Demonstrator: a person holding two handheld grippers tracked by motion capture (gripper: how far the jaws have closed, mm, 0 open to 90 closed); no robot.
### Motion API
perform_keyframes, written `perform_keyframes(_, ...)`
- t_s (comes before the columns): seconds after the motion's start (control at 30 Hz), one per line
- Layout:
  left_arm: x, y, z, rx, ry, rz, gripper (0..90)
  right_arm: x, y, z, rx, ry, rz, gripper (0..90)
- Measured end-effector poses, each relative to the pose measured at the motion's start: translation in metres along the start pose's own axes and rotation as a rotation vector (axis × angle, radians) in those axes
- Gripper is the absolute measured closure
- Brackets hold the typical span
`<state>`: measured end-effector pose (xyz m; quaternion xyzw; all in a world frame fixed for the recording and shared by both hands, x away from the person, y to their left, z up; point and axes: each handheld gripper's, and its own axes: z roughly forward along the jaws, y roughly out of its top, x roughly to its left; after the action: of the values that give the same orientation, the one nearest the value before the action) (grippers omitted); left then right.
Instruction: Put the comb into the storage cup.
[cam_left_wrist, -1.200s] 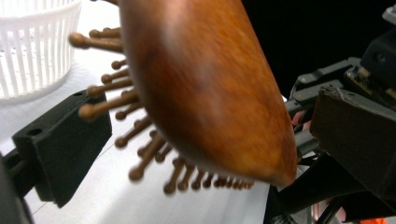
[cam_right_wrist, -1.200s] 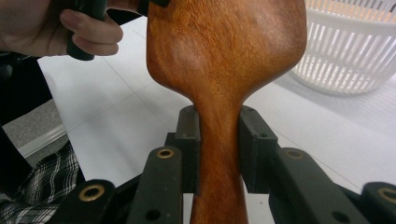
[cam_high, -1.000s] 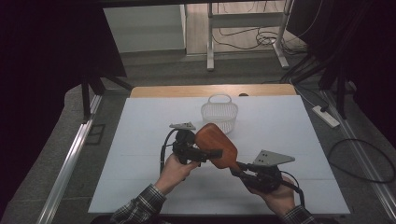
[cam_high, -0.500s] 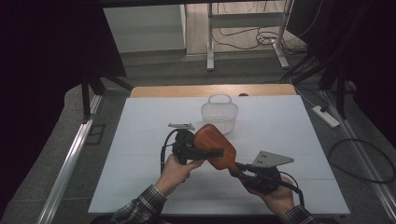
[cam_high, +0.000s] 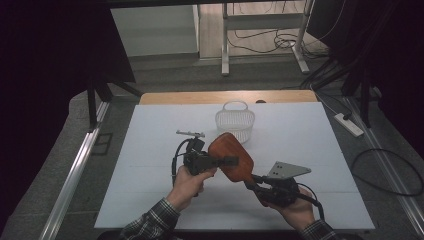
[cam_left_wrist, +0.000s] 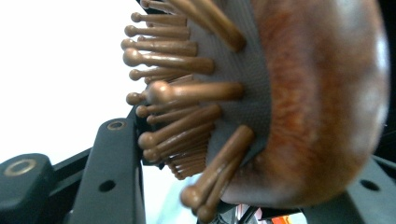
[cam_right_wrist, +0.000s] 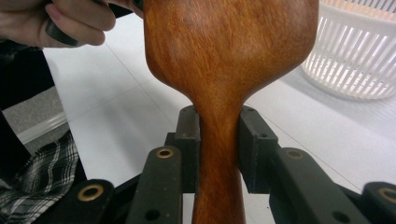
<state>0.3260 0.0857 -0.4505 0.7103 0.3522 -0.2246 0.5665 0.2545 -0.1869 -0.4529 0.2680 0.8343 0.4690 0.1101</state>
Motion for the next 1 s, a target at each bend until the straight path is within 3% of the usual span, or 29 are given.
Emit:
perform_keyframes(0.07, -0.002, 0.001, 0.000, 0.007, 0.007, 0.014, 51.2, 0.000, 0.000, 0.000, 0.007, 0.003, 0.002, 71.0)
perform_keyframes(0.2, -0.007, 0.002, 0.001, 0.029, 0.061, 0.066, 51.3, -0.003, 0.000, -0.001, 0.013, 0.017, 0.005, 64.8)
perform_keyframes(0.53, -0.009, 0.008, -0.008, 0.024, 0.130, 0.107, 51.2, -0.010, 0.000, -0.004, 0.065, 0.029, 0.022, 43.4)
perform_keyframes(0.8, -0.010, 0.016, -0.016, 0.016, 0.162, 0.141, 51.0, -0.018, -0.004, -0.007, 0.108, -0.015, 0.038, 31.0)
perform_keyframes(1.0, -0.010, 0.023, -0.020, 0.017, 0.229, 0.175, 50.9, -0.026, -0.009, -0.015, 0.117, -0.024, 0.071, 24.4)
